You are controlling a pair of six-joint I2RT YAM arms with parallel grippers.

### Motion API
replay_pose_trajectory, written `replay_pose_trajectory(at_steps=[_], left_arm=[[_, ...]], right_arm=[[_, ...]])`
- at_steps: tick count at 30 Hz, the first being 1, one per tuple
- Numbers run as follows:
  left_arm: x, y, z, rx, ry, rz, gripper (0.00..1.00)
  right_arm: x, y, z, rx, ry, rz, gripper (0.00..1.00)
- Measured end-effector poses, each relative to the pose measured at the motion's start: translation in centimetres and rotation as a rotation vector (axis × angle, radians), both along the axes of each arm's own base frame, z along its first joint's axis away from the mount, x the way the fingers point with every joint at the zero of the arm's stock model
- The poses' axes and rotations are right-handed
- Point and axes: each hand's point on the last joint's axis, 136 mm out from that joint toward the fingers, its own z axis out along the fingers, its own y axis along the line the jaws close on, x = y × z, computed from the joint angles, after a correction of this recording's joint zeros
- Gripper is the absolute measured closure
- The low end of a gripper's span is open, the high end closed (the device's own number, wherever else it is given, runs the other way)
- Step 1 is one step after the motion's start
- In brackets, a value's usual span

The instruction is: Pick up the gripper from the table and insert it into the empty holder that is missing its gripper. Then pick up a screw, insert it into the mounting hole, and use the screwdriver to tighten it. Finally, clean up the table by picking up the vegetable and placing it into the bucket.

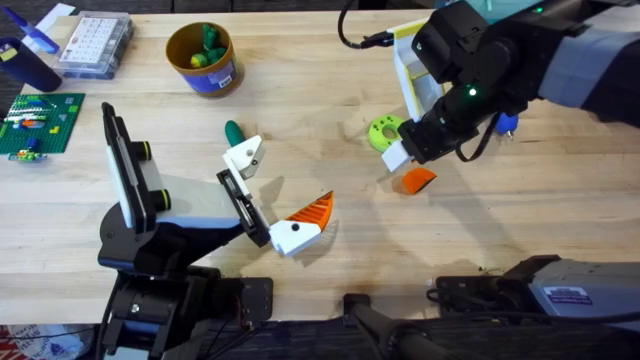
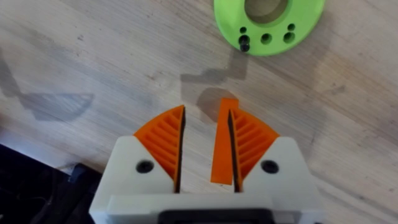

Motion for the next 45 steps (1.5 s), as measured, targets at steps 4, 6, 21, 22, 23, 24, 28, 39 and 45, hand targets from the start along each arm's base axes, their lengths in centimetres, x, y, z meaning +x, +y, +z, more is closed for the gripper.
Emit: replay_pose_trajectory(at_steps=[4,6,21,22,23,24,28,39,45], left_arm=[[0.0,0.0,0.0,0.001,0.005,0.003,0.01],[0.0,0.0,0.0,0.001,0.006,0.003,0.01],[0.0,0.0,0.0,0.001,0.007,0.003,0.01],[0.0,0.0,0.0,0.001,0.007,0.003,0.01],[0.0,0.0,0.0,0.001,0.007,0.003,0.01],[0.0,0.0,0.0,0.001,0.007,0.003,0.01],[0.0,0.0,0.0,0.001,0.007,0.003,0.01],[0.0,0.0,0.0,0.001,0.007,0.003,0.01],[0.0,0.0,0.0,0.001,0.007,0.003,0.01]], right_arm=[[0.0,0.0,0.0,-0.001,0.002,0.0,0.606],[0.0,0.0,0.0,-0.001,0.002,-0.001,0.606],[0.4,0.1,0.0,0.008,-0.01,-0.026,0.917],[0.4,0.1,0.0,0.009,-0.01,-0.029,0.978],[0.5,0.0,0.0,0.008,-0.01,-0.032,0.989],[0.5,-0.1,0.0,0.007,-0.009,-0.036,0.99],[0.4,-1.3,0.2,-0.009,0.014,-0.067,0.599],[-1.2,-2.7,4.6,-0.021,0.021,-0.078,0.014],[-2.6,-3.3,6.3,-0.008,-0.003,-0.116,0.014]])
